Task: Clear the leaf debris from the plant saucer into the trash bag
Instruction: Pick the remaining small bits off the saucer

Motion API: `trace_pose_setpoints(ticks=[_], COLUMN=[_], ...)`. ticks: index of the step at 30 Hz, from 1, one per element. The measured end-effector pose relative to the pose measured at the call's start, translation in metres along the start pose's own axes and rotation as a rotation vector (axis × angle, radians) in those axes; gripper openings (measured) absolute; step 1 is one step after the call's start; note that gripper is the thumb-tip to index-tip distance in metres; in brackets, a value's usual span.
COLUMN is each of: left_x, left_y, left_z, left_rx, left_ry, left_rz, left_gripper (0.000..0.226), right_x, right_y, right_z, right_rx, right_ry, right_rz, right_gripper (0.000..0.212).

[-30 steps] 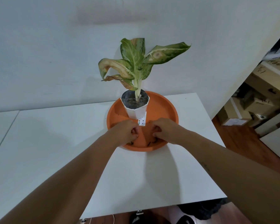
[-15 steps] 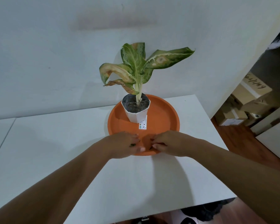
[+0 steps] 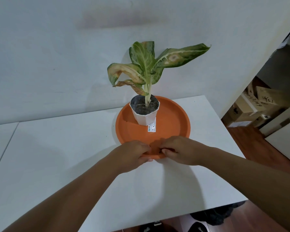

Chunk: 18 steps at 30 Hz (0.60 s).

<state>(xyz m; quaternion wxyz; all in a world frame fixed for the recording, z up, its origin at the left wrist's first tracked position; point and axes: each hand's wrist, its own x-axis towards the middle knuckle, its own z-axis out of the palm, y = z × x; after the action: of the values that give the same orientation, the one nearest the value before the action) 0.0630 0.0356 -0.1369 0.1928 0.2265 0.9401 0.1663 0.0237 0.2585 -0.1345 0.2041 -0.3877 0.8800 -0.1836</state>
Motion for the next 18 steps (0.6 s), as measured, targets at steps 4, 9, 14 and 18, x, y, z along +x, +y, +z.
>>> trace_pose_setpoints(ticks=[4, 9, 14, 18], left_x=[0.001, 0.002, -0.005, 0.000], left_y=[0.001, 0.002, 0.007, 0.005], left_z=[0.004, 0.011, 0.010, 0.003], left_rx=[-0.018, 0.169, 0.095, -0.033], left_ry=[0.066, -0.051, -0.034, 0.102], left_rz=[0.032, -0.033, 0.006, -0.076], left_gripper=[0.040, 0.059, 0.046, 0.018], right_x=[0.006, 0.005, -0.006, 0.005], right_y=[0.001, 0.003, -0.003, 0.009], right_z=[0.000, 0.004, -0.001, -0.003], right_rx=[-0.069, -0.143, -0.066, -0.039], right_ry=[0.092, 0.013, -0.035, 0.031], right_rz=[0.058, 0.084, -0.073, 0.042], right_gripper=[0.039, 0.043, 0.031, 0.021])
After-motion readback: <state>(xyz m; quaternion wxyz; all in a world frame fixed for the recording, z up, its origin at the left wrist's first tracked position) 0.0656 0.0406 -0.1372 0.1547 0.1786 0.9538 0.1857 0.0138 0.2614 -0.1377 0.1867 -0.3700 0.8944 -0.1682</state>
